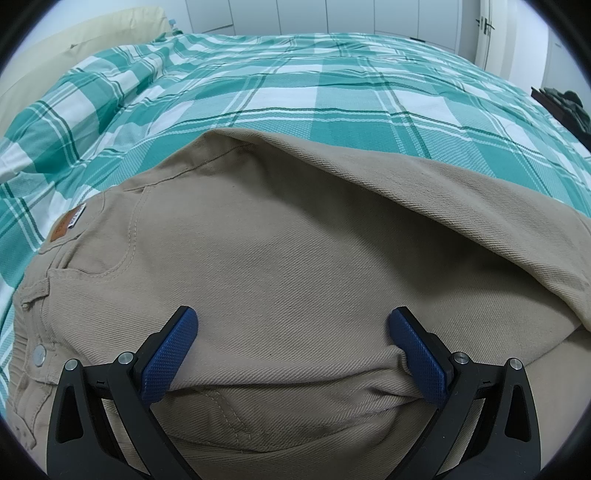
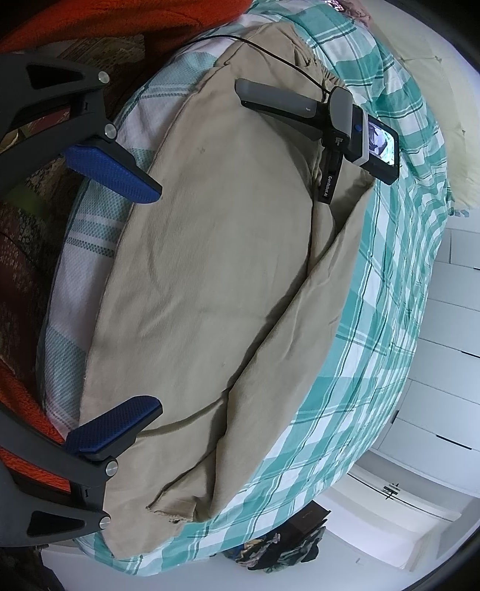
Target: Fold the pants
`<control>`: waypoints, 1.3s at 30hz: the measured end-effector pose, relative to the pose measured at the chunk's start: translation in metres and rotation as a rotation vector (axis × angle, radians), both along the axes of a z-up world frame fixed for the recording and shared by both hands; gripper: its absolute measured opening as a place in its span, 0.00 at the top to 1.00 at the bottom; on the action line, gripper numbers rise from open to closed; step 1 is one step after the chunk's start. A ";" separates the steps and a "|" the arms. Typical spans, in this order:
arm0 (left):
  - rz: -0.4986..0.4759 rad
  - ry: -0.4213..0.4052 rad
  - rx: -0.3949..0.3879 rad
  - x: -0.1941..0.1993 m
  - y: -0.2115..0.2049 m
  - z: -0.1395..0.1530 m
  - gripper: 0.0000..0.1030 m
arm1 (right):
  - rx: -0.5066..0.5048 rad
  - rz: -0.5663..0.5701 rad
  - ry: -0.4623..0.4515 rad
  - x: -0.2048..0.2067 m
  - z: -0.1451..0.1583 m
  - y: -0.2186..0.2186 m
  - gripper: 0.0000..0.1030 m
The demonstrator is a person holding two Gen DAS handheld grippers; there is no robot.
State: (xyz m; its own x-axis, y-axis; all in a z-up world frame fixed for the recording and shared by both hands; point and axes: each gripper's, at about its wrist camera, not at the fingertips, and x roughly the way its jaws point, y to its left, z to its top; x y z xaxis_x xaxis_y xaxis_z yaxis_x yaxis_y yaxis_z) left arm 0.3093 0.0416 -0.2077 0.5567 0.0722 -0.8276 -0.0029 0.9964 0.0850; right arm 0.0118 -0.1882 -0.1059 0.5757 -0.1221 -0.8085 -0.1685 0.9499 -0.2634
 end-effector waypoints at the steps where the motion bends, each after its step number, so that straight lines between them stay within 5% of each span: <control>1: 0.000 0.000 0.000 0.000 0.000 0.000 0.00 | -0.001 0.002 0.000 0.000 0.000 0.001 0.01; 39: 0.000 0.001 -0.001 0.000 0.000 0.000 0.00 | -0.124 0.092 0.043 0.009 -0.012 0.042 0.01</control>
State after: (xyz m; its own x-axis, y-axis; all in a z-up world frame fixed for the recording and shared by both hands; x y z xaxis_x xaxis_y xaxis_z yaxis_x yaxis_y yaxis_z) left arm 0.3096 0.0416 -0.2077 0.5562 0.0717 -0.8279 -0.0029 0.9964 0.0844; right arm 0.0207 -0.1462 -0.1177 0.5541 -0.1711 -0.8147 -0.2667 0.8906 -0.3684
